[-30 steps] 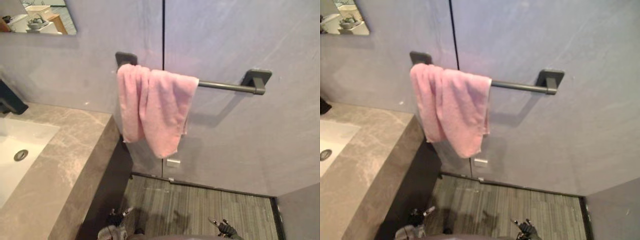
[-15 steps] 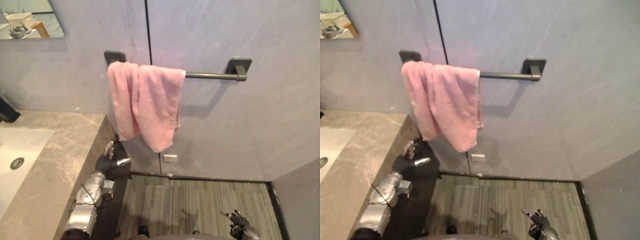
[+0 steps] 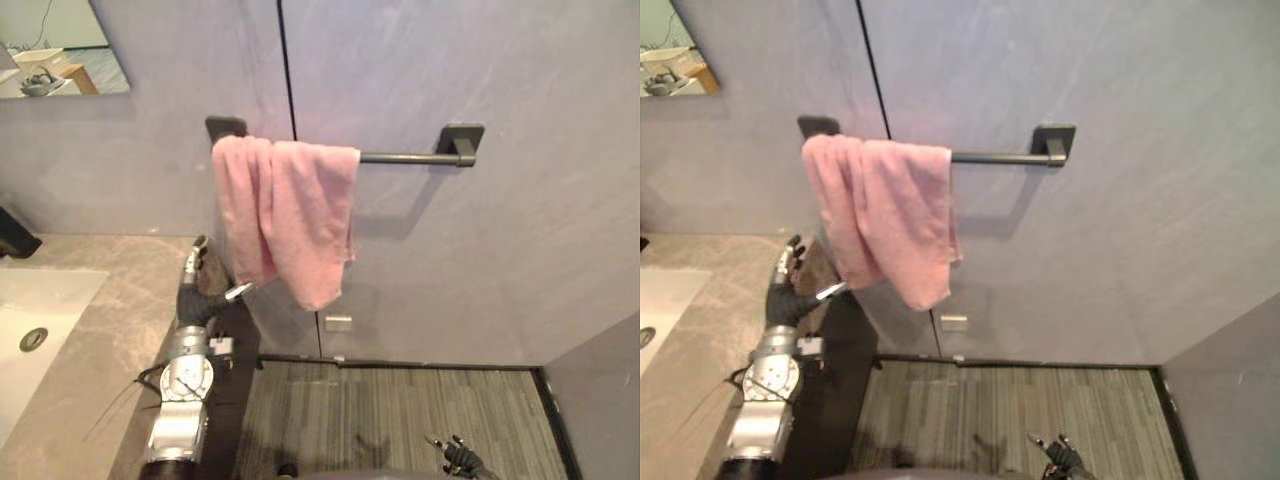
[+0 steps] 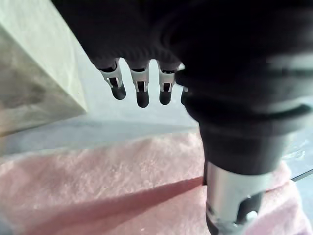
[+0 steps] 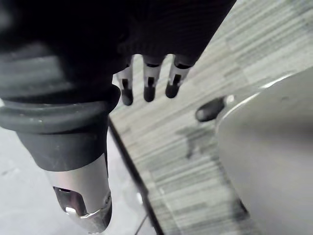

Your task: Organize washtable

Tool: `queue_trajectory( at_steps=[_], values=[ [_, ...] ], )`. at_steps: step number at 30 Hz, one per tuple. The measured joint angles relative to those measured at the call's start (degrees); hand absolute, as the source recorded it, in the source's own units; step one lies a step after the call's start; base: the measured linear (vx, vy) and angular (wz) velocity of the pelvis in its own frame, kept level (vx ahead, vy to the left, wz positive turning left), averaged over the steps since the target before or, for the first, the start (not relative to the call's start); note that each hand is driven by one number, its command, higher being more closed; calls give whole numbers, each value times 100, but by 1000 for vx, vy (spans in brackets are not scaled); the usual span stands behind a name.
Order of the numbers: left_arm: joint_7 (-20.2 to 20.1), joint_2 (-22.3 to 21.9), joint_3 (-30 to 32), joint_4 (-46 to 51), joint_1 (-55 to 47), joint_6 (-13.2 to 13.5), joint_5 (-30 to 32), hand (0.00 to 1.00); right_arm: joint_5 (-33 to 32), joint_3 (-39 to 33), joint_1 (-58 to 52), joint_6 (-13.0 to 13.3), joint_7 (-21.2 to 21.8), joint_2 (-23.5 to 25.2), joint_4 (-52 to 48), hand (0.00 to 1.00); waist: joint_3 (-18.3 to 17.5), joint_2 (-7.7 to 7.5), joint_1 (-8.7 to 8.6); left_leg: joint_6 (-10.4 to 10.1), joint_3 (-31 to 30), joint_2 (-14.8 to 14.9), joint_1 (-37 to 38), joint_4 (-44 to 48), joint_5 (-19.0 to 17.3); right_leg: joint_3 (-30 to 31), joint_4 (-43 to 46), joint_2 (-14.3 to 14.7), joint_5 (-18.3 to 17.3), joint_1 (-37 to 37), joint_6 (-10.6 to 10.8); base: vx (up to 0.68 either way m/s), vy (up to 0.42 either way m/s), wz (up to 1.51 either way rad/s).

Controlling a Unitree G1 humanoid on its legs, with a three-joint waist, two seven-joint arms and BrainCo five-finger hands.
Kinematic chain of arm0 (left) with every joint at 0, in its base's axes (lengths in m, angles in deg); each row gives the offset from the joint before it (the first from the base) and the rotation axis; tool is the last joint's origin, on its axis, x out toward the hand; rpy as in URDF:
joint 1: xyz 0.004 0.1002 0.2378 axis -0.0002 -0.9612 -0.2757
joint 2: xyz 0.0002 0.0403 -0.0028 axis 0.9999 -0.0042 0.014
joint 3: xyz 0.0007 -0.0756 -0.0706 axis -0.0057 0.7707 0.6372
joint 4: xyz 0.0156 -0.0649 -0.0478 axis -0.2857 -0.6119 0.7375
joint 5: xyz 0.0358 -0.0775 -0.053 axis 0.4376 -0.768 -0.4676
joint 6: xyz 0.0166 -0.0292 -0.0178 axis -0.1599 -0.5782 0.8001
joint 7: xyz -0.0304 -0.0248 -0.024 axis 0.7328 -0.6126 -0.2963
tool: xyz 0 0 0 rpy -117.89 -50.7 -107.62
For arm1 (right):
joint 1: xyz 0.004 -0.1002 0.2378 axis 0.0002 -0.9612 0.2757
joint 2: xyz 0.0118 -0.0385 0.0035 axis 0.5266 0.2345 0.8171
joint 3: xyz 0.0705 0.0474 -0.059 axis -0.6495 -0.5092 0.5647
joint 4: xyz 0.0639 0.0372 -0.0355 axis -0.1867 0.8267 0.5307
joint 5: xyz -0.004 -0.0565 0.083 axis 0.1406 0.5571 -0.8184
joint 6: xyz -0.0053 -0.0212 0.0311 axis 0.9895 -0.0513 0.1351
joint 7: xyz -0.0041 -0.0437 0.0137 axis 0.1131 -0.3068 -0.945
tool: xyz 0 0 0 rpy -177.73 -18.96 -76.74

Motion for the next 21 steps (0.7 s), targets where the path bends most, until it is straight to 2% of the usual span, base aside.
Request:
queue_trajectory(
  at_steps=[9, 13, 18, 21],
  values=[
    [218, 132, 477, 196, 135, 1, -2, 0, 7, 411, -153, 2, 19, 56, -224, 0, -78, -55, 16, 2, 144, 40, 95, -2, -15, 66, -59, 25, 20, 71, 4, -16, -4, -5],
    [212, 538, 575, 176, 319, 4, -76, 0, 7, 497, -156, 2, 26, 63, -239, 0, -83, -63, 31, -15, 248, 80, 95, -2, -26, 134, -120, 62, 47, 56, 2, -6, -16, -11],
    [98, 1119, 717, -537, 923, 20, -635, 0, 68, 677, -209, 1, 41, 46, -432, 0, -87, -63, 18, -25, 313, 82, 25, -2, -35, 192, -134, 65, 79, -30, 7, 2, -5, -6],
    [-49, 1231, 716, -866, 1169, 12, -897, 0, 124, 679, -224, 0, 44, 47, -442, 0, -98, -88, 31, -25, 359, 78, -59, -2, -35, 243, -227, 66, 150, -78, 6, 20, -1, -7]
  ],
)
